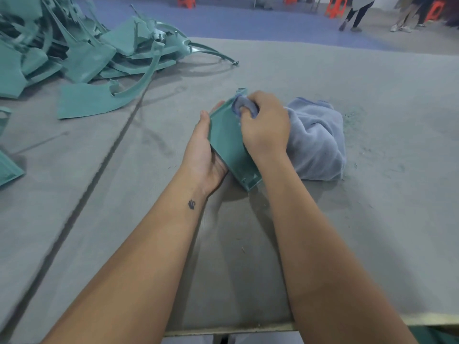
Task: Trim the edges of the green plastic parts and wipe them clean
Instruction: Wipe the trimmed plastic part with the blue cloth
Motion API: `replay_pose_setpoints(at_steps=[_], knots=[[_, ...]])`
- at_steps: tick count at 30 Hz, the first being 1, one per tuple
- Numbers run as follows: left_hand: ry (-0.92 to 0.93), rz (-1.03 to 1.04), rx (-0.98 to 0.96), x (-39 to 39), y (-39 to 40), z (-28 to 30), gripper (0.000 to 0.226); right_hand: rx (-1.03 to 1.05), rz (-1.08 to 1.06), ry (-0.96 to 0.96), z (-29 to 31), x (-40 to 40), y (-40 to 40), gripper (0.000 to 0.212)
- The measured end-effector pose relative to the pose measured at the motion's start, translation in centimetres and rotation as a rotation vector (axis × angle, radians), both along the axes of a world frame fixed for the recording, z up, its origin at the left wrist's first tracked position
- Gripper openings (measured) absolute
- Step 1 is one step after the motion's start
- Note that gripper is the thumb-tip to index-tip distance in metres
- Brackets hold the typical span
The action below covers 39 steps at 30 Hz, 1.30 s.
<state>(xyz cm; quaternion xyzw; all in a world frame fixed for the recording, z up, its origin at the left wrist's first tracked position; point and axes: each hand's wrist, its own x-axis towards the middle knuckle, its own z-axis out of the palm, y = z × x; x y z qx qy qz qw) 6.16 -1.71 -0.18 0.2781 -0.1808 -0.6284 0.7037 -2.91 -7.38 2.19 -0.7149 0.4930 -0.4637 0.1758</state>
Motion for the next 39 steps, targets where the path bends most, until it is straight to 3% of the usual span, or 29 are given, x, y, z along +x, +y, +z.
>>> replay_pose_setpoints(at_steps=[5, 7, 13, 20, 23, 27, 29, 33, 39], knots=[[0.049, -0.01, -0.026, 0.1, 0.2, 0.0, 0.048, -0.026, 0.384, -0.075, 1.0, -0.3, 2.5, 0.018], [0.072, -0.028, -0.024, 0.3, 0.3, -0.2, 0.053, -0.007, 0.472, 0.018, 1.3, -0.5, 3.1, 0.011], [0.018, 0.016, 0.022, 0.4, 0.3, 0.2, 0.068, 0.143, 0.478, 0.175, 2.0, -1.3, 3.4, 0.02], [0.042, 0.211, 0.008, 0.5, 0.0, 0.4, 0.049, 0.331, 0.515, 0.316, 2.1, -2.4, 3.3, 0.025], [0.048, 0.232, 0.037, 0.7, -0.1, 0.5, 0.051, 0.229, 0.428, 0.288, 1.2, -1.9, 3.2, 0.013], [0.01, 0.243, 0.071, 0.9, -0.2, 0.6, 0.053, 0.069, 0.122, 0.212, 0.0, -1.3, 1.8, 0.019], [-0.01, 0.251, 0.076, 0.9, -0.1, 0.7, 0.052, 0.055, 0.076, 0.172, -0.2, -1.4, 1.3, 0.019], [0.033, 0.349, 0.024, 1.2, 0.0, 0.9, 0.053, 0.081, 0.32, 0.111, -0.4, -1.3, 2.5, 0.012], [0.053, 0.43, 0.001, 1.8, 0.1, 0.9, 0.053, 0.306, 0.541, 0.285, 0.3, -2.2, 2.8, 0.008]])
